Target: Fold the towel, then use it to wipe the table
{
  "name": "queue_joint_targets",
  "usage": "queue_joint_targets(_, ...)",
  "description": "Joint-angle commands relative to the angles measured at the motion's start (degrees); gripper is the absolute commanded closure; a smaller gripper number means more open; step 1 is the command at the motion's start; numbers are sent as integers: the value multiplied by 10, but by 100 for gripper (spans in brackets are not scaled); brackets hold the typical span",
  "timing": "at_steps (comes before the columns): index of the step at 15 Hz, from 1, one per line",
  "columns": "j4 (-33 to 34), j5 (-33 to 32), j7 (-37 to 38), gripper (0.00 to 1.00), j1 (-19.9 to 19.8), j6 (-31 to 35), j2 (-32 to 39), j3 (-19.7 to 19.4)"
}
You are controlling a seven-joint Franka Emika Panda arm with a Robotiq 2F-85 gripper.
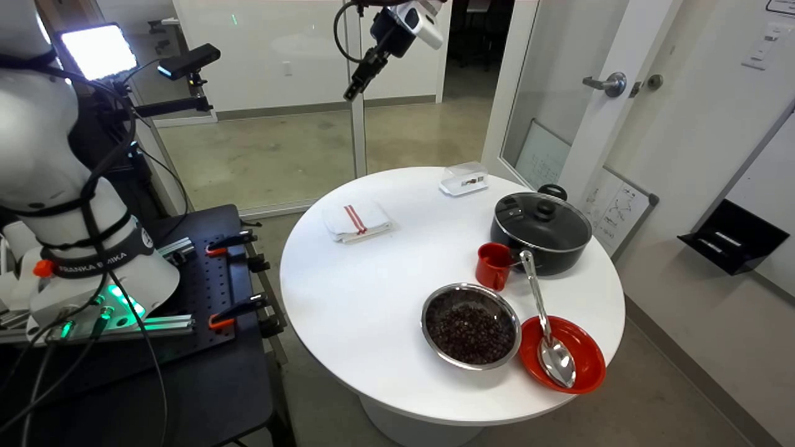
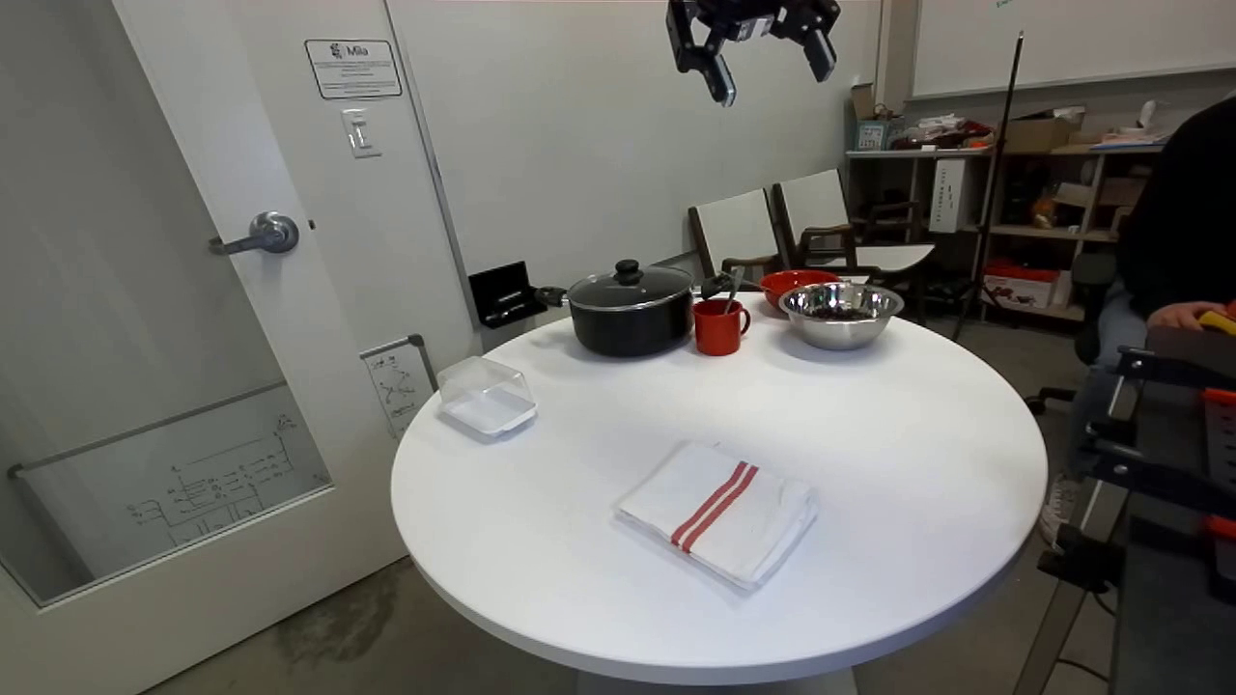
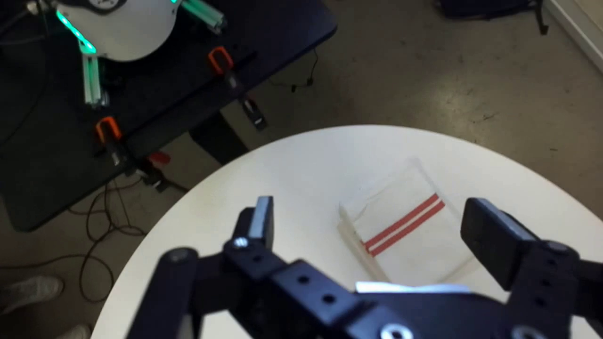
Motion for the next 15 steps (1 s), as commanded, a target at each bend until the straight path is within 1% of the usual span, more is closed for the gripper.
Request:
queue_joint_targets(1, 16, 44, 121, 0, 37, 28, 29, -9)
queue_joint_targets(4, -5, 15, 204, 0, 69, 138, 42, -7)
queue_joint_targets(5, -8, 5, 225, 0, 77, 165, 48, -7)
queue_joint_targets(7, -20, -11, 244, 0, 90, 219, 54, -4)
queue_joint_targets(8, -31, -37, 244, 0, 99, 255, 52, -5)
queue_joint_targets(10, -49, -100, 250, 0, 114, 298, 52, -10)
queue_joint_targets(12, -64, -161, 276, 0, 125, 338, 51, -17)
queue_joint_targets(15, -69, -193, 336, 0, 127, 361, 58, -22)
